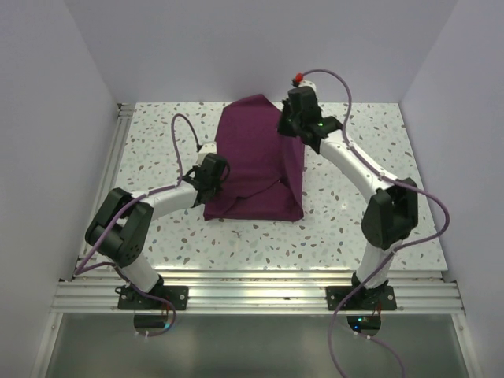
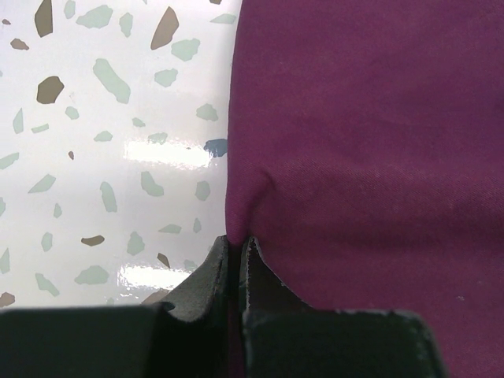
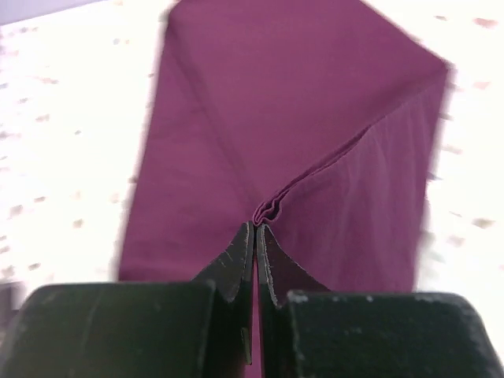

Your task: Prepare the surgical pack

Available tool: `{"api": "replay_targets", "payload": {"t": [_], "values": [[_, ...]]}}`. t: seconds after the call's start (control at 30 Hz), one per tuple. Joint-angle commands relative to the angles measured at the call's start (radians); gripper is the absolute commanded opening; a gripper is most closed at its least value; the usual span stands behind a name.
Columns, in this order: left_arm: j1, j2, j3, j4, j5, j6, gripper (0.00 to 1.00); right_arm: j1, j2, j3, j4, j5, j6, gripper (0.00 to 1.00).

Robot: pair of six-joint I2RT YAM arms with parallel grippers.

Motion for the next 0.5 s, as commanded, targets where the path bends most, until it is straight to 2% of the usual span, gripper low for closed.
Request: {"api": "replay_targets", "payload": {"t": [0.0,0.1,0.2,0.47], "values": [[-0.004,-0.013,-0.006,0.043,-0.057,0.02,0.0,0.112,0.123,0.209,-0.042,-0.02,0.057,0.0],[-0.005,-0.016,-0.011,0.055,-0.054,0.028,0.0,0.188,0.249,0.353,-0.064,-0.048,0.089,0.0],[-0.007,-0.019,-0.017,0.066,-0.046,0.031,0.0,0.237,0.326,0.427,-0.036,-0.063,0.126,0.0],[-0.028,-0.016,-0.018,0.069,-0.057,0.045,0.0,0.298,0.392,0.454,0.083,-0.115,0.185,0.0]]}}
